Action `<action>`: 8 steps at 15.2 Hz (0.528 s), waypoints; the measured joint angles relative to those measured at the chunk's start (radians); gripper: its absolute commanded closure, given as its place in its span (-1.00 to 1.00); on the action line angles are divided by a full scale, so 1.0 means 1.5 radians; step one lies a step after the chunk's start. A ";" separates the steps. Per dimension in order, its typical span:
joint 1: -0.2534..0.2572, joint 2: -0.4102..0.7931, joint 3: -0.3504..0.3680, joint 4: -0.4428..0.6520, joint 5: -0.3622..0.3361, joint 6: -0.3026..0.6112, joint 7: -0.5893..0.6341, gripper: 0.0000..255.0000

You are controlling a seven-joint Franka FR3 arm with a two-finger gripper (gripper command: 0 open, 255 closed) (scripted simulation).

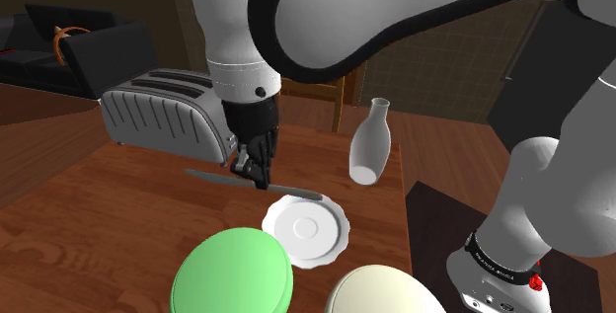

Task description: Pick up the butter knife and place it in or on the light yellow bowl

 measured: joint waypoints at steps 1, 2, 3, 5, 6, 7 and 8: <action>0.004 -0.026 0.003 -0.027 0.011 0.003 0.004 1.00; 0.008 -0.050 0.005 -0.050 0.022 0.004 0.005 1.00; 0.013 -0.072 0.009 -0.072 0.032 0.007 0.009 1.00; 0.024 -0.113 0.014 -0.106 0.052 0.003 0.015 1.00; 0.030 -0.133 0.017 -0.122 0.061 0.001 0.020 1.00; 0.037 -0.158 0.019 -0.144 0.073 0.000 0.022 1.00; 0.042 -0.180 0.020 -0.163 0.083 -0.002 0.023 1.00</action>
